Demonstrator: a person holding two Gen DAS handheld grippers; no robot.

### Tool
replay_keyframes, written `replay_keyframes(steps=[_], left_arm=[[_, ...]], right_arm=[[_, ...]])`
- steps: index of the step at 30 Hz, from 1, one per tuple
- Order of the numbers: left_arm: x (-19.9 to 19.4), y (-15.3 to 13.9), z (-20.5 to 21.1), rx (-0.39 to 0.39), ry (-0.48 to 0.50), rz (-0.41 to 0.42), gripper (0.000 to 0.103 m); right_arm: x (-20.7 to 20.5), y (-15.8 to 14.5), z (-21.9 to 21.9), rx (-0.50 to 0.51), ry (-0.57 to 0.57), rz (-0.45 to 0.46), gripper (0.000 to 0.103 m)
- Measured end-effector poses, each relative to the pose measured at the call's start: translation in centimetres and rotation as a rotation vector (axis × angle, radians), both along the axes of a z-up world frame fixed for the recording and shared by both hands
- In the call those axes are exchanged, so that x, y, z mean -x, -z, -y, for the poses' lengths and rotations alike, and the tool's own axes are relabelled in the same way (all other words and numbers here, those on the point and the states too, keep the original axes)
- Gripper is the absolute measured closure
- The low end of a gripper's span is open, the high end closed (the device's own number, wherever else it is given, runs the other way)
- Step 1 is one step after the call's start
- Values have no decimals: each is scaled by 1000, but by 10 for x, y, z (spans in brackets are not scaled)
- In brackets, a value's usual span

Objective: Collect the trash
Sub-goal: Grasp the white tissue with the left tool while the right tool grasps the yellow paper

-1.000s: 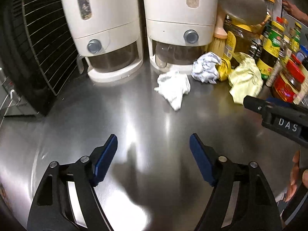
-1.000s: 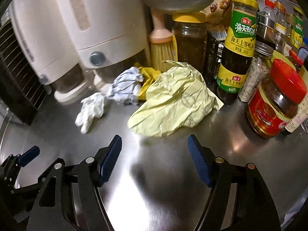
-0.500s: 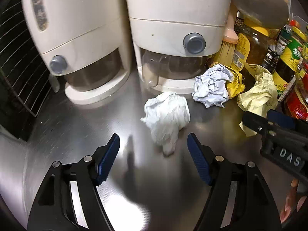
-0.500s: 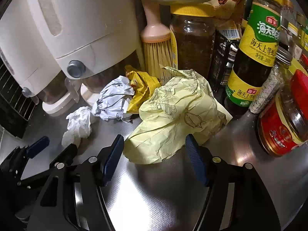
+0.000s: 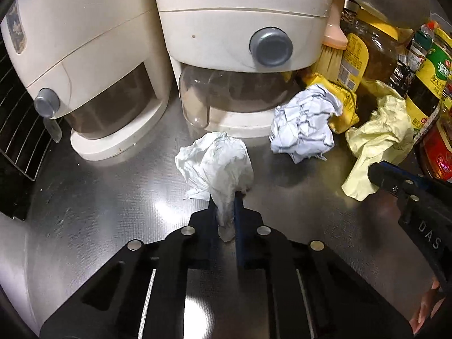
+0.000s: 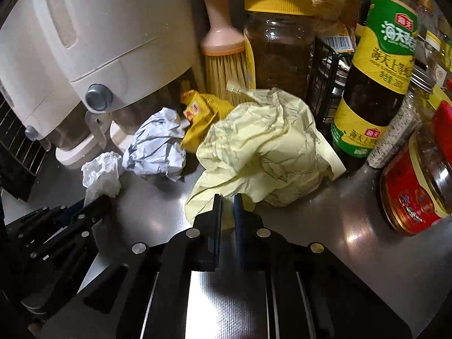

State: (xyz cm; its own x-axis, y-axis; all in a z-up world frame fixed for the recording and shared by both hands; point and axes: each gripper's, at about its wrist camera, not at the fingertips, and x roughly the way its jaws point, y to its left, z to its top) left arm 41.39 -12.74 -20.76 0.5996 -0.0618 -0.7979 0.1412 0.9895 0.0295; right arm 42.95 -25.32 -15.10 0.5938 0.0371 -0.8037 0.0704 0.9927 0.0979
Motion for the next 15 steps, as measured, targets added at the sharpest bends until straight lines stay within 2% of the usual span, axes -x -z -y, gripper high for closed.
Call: replay_keyframes(steps=[6, 15], left_arm=[[22, -10, -5, -9, -9, -6, 96], [98, -29, -14, -3, -11, -2, 97]], right_arm=[[28, -2, -4, -17, -24, -5, 95], [96, -18, -14, -55, -58, 7, 95]])
